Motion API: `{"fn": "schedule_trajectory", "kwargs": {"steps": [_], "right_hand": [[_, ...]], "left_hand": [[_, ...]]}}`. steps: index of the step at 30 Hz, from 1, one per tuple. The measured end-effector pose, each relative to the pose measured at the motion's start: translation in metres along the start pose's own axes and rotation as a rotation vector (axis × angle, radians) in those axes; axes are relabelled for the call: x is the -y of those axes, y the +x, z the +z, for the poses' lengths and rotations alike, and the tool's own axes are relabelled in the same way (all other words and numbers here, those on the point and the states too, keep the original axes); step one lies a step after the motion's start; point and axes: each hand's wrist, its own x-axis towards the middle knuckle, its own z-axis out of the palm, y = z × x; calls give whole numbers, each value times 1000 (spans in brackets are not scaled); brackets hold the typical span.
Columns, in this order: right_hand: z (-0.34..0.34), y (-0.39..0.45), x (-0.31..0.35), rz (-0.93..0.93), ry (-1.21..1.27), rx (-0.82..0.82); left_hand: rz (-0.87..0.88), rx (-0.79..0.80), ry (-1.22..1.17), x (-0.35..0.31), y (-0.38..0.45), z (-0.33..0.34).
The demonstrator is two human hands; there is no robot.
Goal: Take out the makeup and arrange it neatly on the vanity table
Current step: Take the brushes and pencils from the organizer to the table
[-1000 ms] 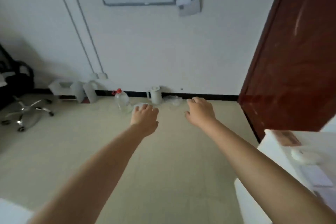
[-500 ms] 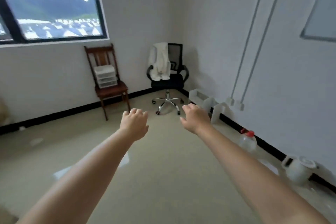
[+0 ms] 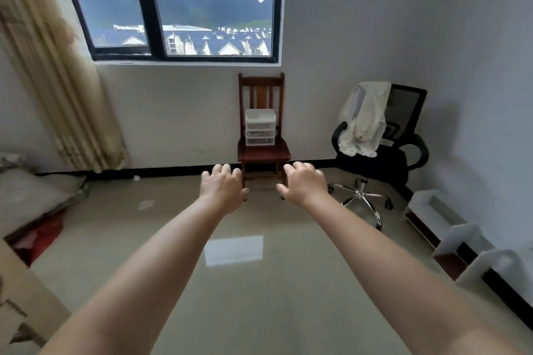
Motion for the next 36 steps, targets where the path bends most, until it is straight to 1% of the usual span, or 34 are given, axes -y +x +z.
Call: {"fn": "schedule_trajectory", "kwargs": {"steps": [5, 10, 15, 21, 25, 29, 36], "right_hand": [[21, 136, -7, 22, 21, 49], [55, 252, -29, 71, 51, 142], [110, 372, -59, 93, 76, 231], [166, 533, -96, 60, 108, 301], [189, 631, -115, 54, 110, 325], [224, 715, -127, 51, 103, 390], [313, 875, -140, 133, 69, 501]], "left_hand": [[17, 45, -76, 16, 136, 27], [44, 111, -107, 25, 254, 60], [43, 160, -96, 27, 379, 115], [-5, 238, -110, 28, 536, 176], [-32, 287, -122, 39, 623, 207], [-44, 314, -127, 58, 704, 245], [34, 411, -131, 93, 867, 340]]}}
